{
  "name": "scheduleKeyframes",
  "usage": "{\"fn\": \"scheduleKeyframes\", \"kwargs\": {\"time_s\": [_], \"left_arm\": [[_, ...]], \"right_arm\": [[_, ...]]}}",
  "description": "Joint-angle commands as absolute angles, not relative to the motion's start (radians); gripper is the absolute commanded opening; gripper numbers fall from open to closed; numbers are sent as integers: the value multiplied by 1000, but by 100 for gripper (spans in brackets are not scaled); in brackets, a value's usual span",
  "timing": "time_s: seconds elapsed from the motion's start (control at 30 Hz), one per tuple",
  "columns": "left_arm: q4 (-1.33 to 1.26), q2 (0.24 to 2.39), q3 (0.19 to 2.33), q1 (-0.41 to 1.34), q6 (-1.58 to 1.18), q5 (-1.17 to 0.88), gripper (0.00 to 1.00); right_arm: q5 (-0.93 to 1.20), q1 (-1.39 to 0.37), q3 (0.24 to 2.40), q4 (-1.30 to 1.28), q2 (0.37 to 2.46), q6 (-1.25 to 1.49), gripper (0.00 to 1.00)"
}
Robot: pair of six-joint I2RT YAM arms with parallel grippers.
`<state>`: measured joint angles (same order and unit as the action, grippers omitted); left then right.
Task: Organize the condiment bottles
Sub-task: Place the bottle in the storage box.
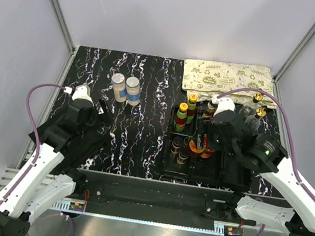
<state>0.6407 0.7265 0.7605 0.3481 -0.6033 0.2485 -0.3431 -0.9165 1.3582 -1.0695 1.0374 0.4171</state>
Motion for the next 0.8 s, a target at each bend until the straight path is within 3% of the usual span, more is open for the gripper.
{"fn": "scheduleKeyframes", "kwargs": {"time_s": [0.0,0.77], "left_arm": [[612,733,769,344,-603,273,99],[612,735,767,344,-604,272,99]], "right_arm": [[-376,-922,1359,-1043,959,491,0],[-527,-923,1164,-1190,913,716,0]]}}
